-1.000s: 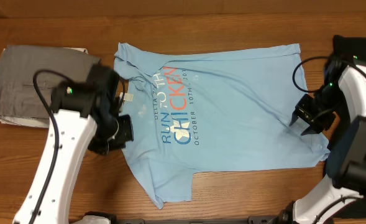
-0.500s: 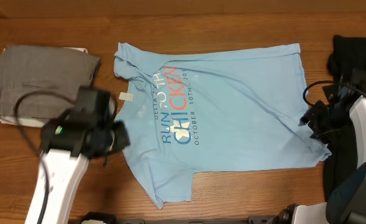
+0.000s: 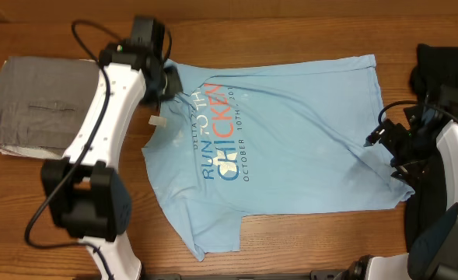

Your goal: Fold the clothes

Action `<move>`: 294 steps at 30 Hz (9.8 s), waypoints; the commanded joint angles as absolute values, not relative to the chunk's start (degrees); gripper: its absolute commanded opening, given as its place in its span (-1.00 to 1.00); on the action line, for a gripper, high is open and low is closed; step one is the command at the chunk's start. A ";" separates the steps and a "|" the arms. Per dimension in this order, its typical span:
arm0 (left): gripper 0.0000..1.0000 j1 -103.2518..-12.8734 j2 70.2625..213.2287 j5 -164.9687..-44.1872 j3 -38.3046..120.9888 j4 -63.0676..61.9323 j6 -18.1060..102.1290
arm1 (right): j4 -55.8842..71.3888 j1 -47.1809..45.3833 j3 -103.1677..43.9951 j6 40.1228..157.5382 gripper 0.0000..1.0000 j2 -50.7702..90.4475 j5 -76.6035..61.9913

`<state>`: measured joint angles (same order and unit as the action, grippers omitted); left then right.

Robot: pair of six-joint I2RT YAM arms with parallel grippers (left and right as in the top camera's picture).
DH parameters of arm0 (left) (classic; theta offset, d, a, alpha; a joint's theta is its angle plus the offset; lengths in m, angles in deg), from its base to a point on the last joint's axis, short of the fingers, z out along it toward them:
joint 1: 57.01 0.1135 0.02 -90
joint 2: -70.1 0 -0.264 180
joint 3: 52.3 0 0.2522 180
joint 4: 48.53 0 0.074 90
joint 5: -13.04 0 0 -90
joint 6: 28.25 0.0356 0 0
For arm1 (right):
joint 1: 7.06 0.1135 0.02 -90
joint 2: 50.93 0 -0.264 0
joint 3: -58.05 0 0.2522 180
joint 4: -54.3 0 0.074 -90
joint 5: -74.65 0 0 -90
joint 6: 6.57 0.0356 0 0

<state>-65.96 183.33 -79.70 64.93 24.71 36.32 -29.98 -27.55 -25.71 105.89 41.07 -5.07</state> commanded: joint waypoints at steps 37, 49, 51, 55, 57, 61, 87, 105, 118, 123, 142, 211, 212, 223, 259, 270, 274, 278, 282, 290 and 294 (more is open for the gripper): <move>-0.52 -61.13 198.28 -79.31 71.85 18.81 34.83 | -23.14 -27.49 -25.55 105.98 1.00 40.74 -4.76; -0.63 -62.84 198.98 -91.59 71.79 10.00 32.95 | -22.49 -27.49 -25.55 105.96 1.00 40.74 -4.76; -0.59 -64.13 199.02 -91.07 71.75 10.37 32.97 | -22.49 -27.49 -25.55 105.98 1.00 40.74 -4.76; -0.39 -67.52 199.22 -86.83 70.91 10.20 32.60 | -22.49 -27.49 -25.55 105.96 1.00 40.74 -4.76; -0.34 -69.26 199.22 -83.16 70.04 9.91 31.27 | -22.49 -27.49 -25.55 105.96 1.00 40.74 -4.78; -0.12 -71.12 199.22 -77.85 68.69 9.72 26.94 | -22.49 -27.49 -25.55 105.96 1.00 40.74 -4.76; -0.11 -70.42 199.22 -78.87 59.33 1.17 3.84 | -22.49 -27.49 -25.55 105.96 1.00 40.74 -4.76; -0.42 -68.91 199.22 -78.20 59.40 -3.07 5.67 | -22.51 -27.49 -25.55 105.96 1.00 40.74 -4.76; -0.52 -68.91 199.22 -76.32 59.40 -2.26 6.46 | -22.49 -27.49 -25.55 105.98 1.00 40.74 -4.78; -0.91 -68.91 199.22 -76.34 59.40 -2.90 6.50 | -22.49 -27.49 -25.55 105.98 1.00 40.74 -4.76; -0.31 -68.91 199.17 -78.00 62.46 -2.65 15.90 | -22.49 -27.49 -25.55 105.98 1.00 40.74 -4.76; -0.72 -69.42 213.69 -78.24 68.18 -43.00 27.62 | -22.49 -27.49 -25.55 105.98 1.00 40.74 -4.76; -0.46 -69.40 213.69 -79.05 68.42 -43.79 28.12 | -22.49 -27.49 -25.55 105.98 1.00 40.74 -4.76; 0.51 -67.43 212.57 -84.93 97.45 -7.09 42.98 | -22.49 -27.49 -25.55 105.96 1.00 40.74 -4.76; -0.92 -61.75 213.25 -73.89 91.26 26.15 49.52 | -22.49 -27.49 -25.55 105.98 1.00 40.74 -4.78; -0.91 -61.75 213.25 -72.99 87.96 16.29 49.48 | -22.49 -27.49 -25.55 105.96 1.00 40.74 -4.76; -0.92 -61.72 213.25 -72.93 86.67 14.92 49.50 | -22.49 -27.49 -25.55 105.98 1.00 40.74 -4.76; -0.92 -61.72 213.25 -72.62 86.00 14.00 49.50 | -22.51 -27.49 -25.55 105.96 1.00 40.74 -4.76; -0.92 -61.55 213.25 -70.94 85.97 12.54 49.50 | -22.49 -27.49 -25.55 105.98 1.00 40.74 -4.76; -0.92 -61.37 213.25 -70.98 85.95 10.09 49.48 | -22.49 -27.49 -25.55 105.96 1.00 40.74 -4.76; -0.92 -61.35 213.25 -70.96 85.95 9.39 49.50 | -22.49 -27.49 -25.55 105.98 1.00 40.74 -4.78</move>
<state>-61.75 213.16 -71.75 86.30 9.96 50.09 -22.57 -27.55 -25.66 105.89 41.07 -5.07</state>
